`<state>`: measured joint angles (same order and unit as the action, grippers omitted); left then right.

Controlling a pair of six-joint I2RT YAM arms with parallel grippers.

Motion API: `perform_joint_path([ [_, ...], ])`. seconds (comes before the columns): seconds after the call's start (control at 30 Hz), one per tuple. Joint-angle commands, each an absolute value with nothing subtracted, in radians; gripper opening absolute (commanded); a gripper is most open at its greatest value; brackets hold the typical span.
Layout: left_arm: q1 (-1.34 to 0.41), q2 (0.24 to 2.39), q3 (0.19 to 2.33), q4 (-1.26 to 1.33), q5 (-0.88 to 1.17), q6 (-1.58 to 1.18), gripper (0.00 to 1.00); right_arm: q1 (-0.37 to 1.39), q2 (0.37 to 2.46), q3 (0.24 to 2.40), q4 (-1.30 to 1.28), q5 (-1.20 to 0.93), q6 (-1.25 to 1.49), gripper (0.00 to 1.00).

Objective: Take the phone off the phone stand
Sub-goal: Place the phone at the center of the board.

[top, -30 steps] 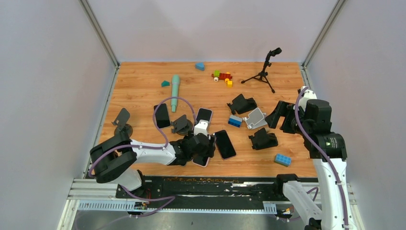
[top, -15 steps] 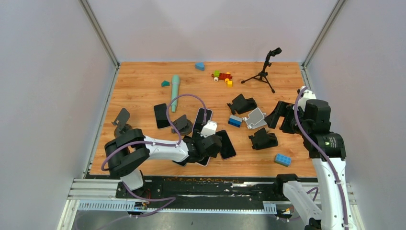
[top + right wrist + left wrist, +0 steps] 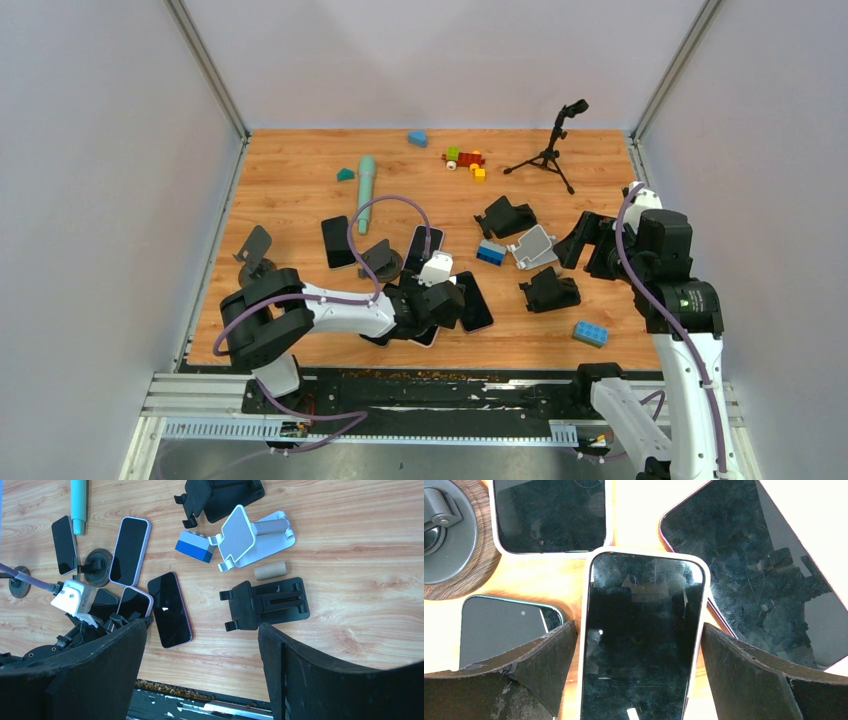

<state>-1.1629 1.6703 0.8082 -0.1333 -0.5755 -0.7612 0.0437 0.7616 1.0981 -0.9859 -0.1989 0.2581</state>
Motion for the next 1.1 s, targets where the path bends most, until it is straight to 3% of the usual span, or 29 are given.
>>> perform_joint_path([
  [0.0, -1.160, 1.743, 0.735, -0.346, -0.471, -0.817, 0.99, 0.048, 0.752, 1.096, -0.946, -0.188, 0.268, 0.83],
  [0.4, -1.168, 1.606, 0.604, -0.302, -0.417, -0.873, 0.85, 0.049, 0.753, 1.076, -0.934, -0.194, 0.281, 0.83],
  [0.47, -1.172, 1.586, 0.597, -0.305, -0.416, -0.872, 0.86, 0.048, 0.752, 1.072, -0.930, -0.200, 0.284, 0.83],
  [0.63, -1.179, 1.587, 0.633, -0.311, -0.418, -0.838, 0.99, 0.048, 0.757, 1.070, -0.926, -0.212, 0.287, 0.83],
  [0.87, -1.191, 1.621, 0.730, -0.345, -0.423, -0.808, 1.00, 0.049, 0.749, 1.086, -0.933, -0.207, 0.279, 0.83],
  [1.07, -1.193, 1.516, 0.760, -0.414, -0.458, -0.807, 1.00, 0.049, 0.757, 1.104, -0.938, -0.208, 0.283, 0.83],
])
